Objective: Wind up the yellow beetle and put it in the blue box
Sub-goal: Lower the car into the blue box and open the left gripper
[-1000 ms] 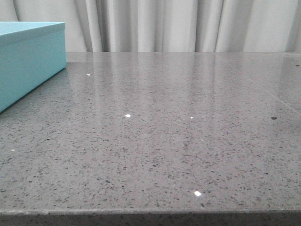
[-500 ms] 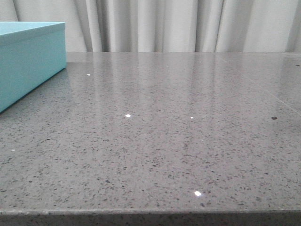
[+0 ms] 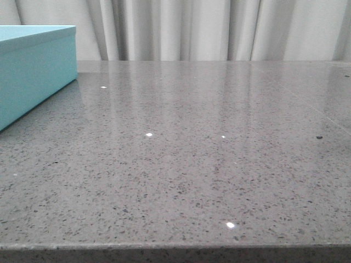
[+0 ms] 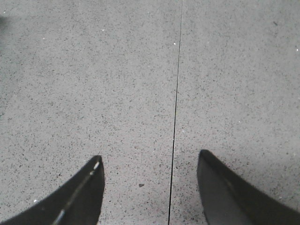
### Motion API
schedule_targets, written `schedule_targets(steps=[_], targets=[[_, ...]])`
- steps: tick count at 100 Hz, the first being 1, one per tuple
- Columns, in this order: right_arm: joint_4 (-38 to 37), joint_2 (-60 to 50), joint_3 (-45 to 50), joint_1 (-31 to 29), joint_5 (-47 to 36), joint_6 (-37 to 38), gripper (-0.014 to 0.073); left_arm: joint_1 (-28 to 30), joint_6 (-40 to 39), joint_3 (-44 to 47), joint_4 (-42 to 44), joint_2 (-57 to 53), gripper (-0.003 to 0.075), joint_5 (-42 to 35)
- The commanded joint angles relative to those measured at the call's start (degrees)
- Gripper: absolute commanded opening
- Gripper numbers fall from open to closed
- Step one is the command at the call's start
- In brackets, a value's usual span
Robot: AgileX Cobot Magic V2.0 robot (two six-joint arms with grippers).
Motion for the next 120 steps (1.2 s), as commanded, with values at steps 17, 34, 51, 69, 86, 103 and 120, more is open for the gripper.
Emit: schedule_targets(steps=[17, 34, 51, 69, 86, 103, 120], targets=[[-0.32, -5.36, 2.47, 0.00, -8.65, -1.68, 0.0423, 0.03, -0.06, -0.41, -0.65, -13.22, 0.0183, -4.94], [-0.32, -10.07, 8.45, 0.00, -12.71, -1.96, 0.0198, 0.03, 0.04, 4.29, -0.65, -21.87, 0.0010, -8.02], [-0.32, -13.92, 14.02, 0.00, -14.23, -2.01, -0.0024, 0.03, 0.15, 11.98, -0.75, -31.12, -0.0018, -12.67], [-0.38, -17.48, 19.16, 0.00, -18.43, -2.39, -0.0068, 0.03, 0.15, 23.41, -1.90, -41.98, -0.0018, -18.95], [-0.42, -20.42, 23.23, 0.00, -25.33, -6.25, -0.0068, 0.03, 0.15, 34.08, -3.06, -52.51, -0.0018, -23.80], [-0.58, -22.10, 27.19, 0.00, -30.58, -6.53, -0.0068, 0.03, 0.15, 43.52, -4.30, -61.68, -0.0018, -25.75], [-0.58, -23.80, 32.21, 0.00, -35.32, -6.53, -0.0068, 0.03, 0.15, 50.62, -7.41, -68.64, -0.0018, -25.84]])
